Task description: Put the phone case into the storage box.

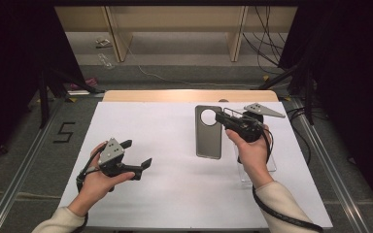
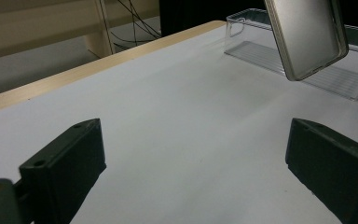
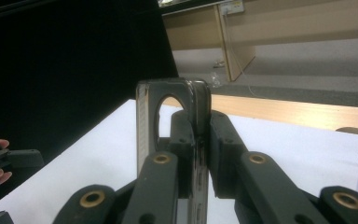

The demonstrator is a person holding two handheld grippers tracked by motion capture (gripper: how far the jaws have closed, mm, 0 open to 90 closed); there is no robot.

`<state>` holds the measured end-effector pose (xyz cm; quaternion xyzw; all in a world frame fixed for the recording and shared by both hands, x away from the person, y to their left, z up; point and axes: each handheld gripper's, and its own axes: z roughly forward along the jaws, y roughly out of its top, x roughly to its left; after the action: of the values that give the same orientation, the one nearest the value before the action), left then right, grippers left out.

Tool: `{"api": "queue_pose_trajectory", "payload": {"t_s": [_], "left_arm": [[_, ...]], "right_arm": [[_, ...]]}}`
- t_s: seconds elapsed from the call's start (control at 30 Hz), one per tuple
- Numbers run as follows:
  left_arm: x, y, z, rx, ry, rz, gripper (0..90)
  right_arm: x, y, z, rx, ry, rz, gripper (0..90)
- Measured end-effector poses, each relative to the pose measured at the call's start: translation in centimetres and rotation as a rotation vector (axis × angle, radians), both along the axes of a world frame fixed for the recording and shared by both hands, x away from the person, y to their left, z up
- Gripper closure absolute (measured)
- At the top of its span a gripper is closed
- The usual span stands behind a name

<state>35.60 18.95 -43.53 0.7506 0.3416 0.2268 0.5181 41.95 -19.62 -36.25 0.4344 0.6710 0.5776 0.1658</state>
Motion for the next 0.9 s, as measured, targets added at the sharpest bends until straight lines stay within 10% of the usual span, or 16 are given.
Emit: {"api": "queue_pose_trajectory", "payload": {"t_s": [0.9], "left_arm": [[0.05, 0.04, -0.08, -0.003, 0.001, 0.007, 4.3]], "right_arm": [[0.14, -1.0, 0.5, -0.004, -0.002, -0.018, 81.9]]}}
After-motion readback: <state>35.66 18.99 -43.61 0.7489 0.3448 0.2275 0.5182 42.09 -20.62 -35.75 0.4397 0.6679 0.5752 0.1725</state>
